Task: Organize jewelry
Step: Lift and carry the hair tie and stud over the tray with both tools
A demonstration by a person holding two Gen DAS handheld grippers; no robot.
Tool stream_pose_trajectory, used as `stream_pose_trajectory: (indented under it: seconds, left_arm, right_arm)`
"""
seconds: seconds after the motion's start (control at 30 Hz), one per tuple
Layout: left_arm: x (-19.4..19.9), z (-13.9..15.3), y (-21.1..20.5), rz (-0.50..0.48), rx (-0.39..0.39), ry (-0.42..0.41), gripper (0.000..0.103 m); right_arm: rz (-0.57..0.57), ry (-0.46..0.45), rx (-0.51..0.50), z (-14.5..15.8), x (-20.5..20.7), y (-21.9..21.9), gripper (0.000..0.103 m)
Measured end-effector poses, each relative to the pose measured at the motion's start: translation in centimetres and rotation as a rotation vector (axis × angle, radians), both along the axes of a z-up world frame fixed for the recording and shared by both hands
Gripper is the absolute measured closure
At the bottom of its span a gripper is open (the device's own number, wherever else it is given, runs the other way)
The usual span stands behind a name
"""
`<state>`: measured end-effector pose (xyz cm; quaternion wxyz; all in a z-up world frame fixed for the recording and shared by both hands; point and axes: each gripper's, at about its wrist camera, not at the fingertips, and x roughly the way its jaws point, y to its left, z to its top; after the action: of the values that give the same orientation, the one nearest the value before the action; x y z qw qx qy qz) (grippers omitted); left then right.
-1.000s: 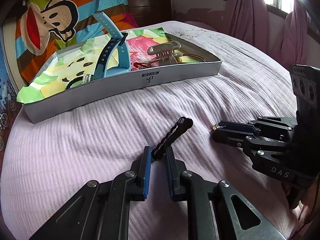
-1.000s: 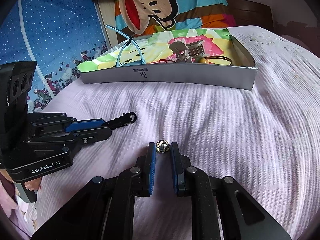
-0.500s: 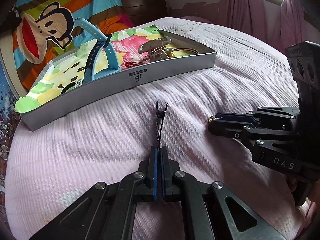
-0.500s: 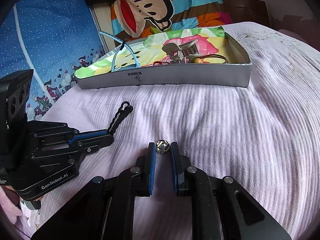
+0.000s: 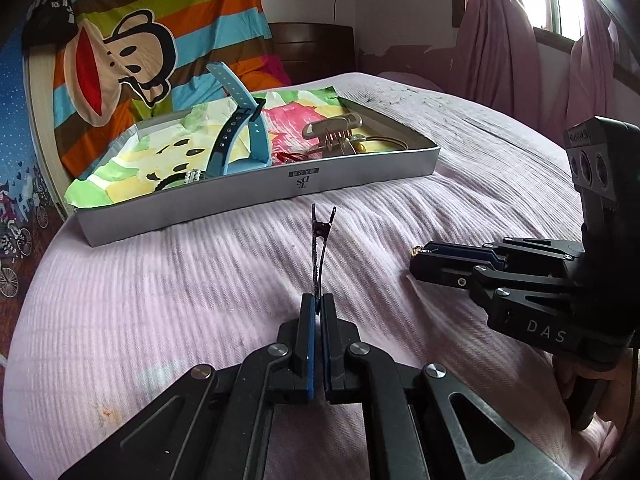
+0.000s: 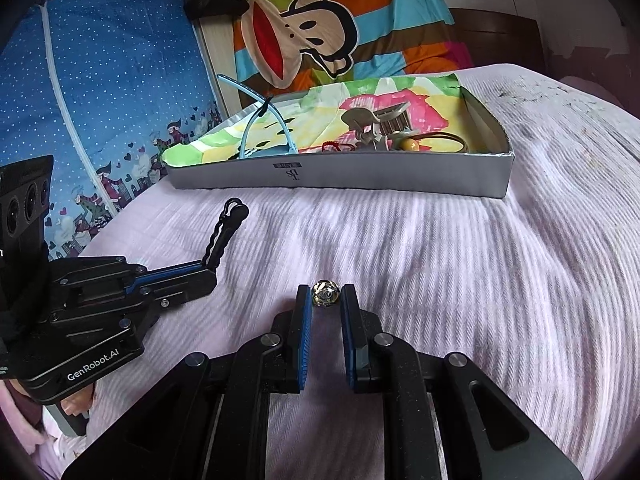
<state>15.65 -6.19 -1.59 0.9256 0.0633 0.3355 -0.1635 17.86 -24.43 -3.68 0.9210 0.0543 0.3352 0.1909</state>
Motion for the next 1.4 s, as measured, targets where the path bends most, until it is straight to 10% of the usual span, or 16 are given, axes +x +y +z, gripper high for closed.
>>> stream_pose_trajectory:
  seconds: [1.4]
  left_arm:
    - [6.7,5.7,7.5,0.274,-0.178,-0.113,0.1]
  right_arm:
    - [0.035,-0.263,0.082,6.0,5.8,2.2,0.09]
